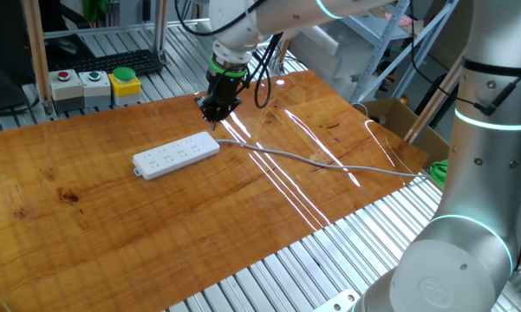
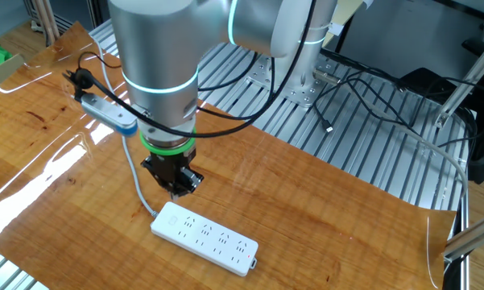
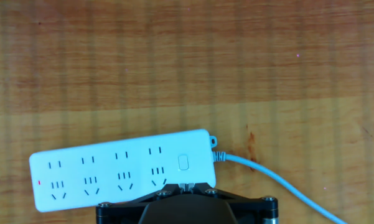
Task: Turn off the power strip by pressing the button
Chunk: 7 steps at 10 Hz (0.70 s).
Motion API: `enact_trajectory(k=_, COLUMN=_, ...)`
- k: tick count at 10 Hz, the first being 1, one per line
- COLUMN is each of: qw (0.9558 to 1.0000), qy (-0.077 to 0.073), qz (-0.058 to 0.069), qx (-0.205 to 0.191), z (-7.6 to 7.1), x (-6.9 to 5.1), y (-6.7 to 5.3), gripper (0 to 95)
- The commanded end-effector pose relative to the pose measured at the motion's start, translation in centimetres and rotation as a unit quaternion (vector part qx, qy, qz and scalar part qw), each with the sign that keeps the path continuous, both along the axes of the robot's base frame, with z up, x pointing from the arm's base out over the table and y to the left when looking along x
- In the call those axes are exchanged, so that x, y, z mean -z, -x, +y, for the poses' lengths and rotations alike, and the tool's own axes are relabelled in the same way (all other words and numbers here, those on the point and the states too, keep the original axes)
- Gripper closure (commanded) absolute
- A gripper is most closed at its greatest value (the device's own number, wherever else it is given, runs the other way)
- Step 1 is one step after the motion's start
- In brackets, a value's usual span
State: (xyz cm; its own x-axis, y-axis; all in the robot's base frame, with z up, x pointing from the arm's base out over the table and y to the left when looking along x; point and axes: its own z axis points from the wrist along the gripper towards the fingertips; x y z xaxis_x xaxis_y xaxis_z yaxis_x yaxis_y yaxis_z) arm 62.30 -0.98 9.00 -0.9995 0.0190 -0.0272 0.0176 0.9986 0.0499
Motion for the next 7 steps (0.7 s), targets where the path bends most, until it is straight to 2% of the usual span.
enact_trajectory(k=1, qw=1.0000, qy=0.002, qz=0.002, qx=0.000, z=0.1, x=0.5, y=0.0, gripper=95.0)
enact_trajectory(k=4, qw=1.0000, qy=0.003, qz=-0.001, qx=0.002, z=0.2, x=1.4, y=0.0, gripper=95.0)
enact_trajectory(k=7, qw=1.0000, qy=0.005, qz=0.001, qx=0.003, z=0.1, x=1.7, y=-0.3, gripper=95.0)
